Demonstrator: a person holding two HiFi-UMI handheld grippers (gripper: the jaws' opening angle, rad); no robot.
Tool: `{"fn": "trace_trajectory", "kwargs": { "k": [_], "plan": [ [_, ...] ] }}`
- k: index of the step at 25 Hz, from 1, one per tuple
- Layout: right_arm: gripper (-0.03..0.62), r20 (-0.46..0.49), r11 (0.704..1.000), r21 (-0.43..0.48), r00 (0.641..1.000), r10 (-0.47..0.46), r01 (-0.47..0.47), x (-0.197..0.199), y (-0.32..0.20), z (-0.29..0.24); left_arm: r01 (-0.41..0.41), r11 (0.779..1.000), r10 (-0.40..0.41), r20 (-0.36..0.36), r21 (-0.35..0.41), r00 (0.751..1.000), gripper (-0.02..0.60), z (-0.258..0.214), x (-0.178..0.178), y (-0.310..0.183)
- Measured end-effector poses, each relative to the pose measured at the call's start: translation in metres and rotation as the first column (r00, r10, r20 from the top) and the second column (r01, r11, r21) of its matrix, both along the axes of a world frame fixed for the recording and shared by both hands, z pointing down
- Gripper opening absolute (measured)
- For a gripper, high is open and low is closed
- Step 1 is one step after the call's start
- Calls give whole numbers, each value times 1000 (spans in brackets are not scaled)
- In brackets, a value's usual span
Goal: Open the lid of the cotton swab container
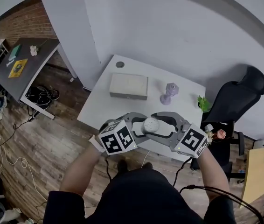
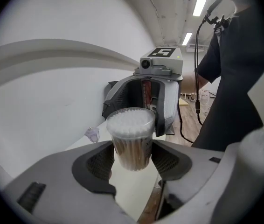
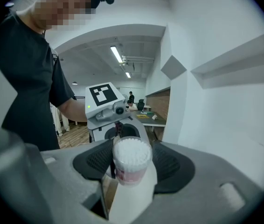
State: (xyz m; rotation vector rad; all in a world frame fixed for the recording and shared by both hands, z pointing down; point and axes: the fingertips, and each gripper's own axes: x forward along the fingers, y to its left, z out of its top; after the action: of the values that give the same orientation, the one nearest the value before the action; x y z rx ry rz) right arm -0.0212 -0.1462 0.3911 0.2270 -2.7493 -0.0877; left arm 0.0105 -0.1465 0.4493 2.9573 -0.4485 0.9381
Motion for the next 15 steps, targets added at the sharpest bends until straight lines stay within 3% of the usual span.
{"fn": "trace_trajectory", "kwargs": {
  "k": [5,8,12,15],
  "plan": [
    [259,27,998,-65,1000,8,-6,4,-3,5,-4,1000,4,-19,1,1000,245,4,0,1],
    [258,84,987,-161,996,21,-7,5,-4,3,-14,1000,14,-19,15,1000,245,7,0,2],
    [256,163,949,-316,986,39,14,8,-7,-1,-28,999,28,0,34,1000,244,14,2,4],
    [256,202,904,-427,978,57,36,10,-9,-1,-45,999,45,4,29,999,244,18,3,7]
  ]
}}
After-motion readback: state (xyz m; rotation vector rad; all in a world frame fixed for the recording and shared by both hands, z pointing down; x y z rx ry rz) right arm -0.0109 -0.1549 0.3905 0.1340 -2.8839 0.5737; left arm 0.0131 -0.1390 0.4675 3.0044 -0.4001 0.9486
